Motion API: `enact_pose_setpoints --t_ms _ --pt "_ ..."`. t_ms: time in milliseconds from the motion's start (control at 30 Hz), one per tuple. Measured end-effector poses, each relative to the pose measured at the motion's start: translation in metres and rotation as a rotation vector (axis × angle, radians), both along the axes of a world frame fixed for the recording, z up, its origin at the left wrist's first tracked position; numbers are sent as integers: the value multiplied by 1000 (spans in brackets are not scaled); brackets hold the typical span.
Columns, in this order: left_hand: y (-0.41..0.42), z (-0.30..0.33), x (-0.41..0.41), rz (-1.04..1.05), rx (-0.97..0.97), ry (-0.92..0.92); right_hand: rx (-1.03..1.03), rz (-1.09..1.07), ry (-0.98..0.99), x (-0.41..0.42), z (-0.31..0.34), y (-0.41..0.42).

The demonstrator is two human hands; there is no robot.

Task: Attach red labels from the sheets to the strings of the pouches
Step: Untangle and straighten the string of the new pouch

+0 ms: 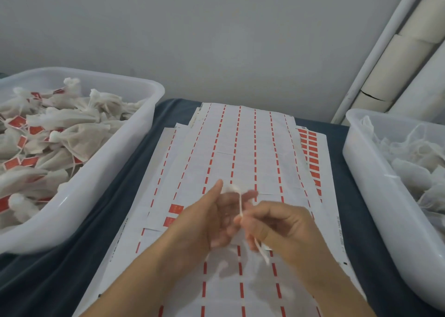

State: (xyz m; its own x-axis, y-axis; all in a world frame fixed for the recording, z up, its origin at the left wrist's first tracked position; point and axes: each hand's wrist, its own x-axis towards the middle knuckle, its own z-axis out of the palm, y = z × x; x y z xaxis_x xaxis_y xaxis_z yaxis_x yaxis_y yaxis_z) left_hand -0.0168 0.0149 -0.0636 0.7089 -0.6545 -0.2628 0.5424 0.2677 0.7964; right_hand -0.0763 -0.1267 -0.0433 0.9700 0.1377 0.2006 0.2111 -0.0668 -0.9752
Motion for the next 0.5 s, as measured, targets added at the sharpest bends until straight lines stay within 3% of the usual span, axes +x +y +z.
enact_pose_setpoints --t_ms 100,233,367,500 --pt "10 1 5 32 -256 108 -214 27 -2 0 -5 1" --pt "17 1 9 98 -370 158 -349 -107 69 6 -5 -10" --pt "15 5 6 69 -112 20 -189 -389 137 14 -3 -24" --pt "7 7 -3 -153 181 -49 -84 -456 40 13 -9 -15"
